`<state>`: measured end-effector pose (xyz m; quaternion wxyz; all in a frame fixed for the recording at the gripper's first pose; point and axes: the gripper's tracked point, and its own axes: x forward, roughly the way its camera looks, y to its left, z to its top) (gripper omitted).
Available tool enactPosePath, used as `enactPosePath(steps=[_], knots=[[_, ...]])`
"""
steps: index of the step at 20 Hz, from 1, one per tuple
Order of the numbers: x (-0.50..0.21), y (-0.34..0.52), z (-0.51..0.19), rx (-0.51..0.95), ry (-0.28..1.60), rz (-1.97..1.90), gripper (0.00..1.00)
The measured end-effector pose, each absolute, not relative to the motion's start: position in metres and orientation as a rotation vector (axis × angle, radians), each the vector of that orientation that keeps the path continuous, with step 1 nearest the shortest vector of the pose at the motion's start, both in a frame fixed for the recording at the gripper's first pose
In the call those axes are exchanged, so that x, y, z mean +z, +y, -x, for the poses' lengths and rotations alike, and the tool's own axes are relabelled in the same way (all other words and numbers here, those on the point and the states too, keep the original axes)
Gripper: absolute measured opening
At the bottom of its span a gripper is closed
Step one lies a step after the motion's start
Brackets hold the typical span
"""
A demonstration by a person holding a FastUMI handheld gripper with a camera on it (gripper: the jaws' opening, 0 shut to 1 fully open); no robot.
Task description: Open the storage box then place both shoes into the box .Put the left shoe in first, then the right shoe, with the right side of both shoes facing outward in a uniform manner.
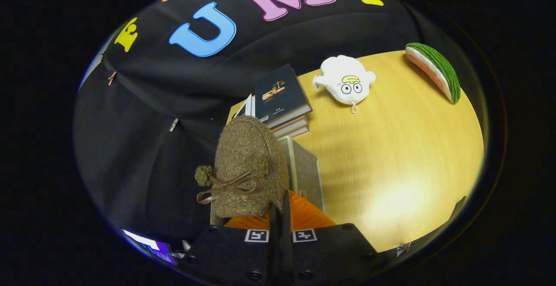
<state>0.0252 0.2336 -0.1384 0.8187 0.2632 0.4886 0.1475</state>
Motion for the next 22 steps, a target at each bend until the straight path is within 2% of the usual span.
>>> enactPosePath(steps=[11, 13, 16, 22], knots=[[-0.169, 0.269, -0.025, 0.255, 1.091, -0.538, 0.07], [-0.168, 0.282, -0.018, 0.295, 1.116, -0.566, 0.18], [-0.144, 0.290, -0.014, 0.338, 1.087, -0.625, 1.00], [-0.083, 0.263, -0.023, 0.420, 0.905, -0.584, 0.98]])
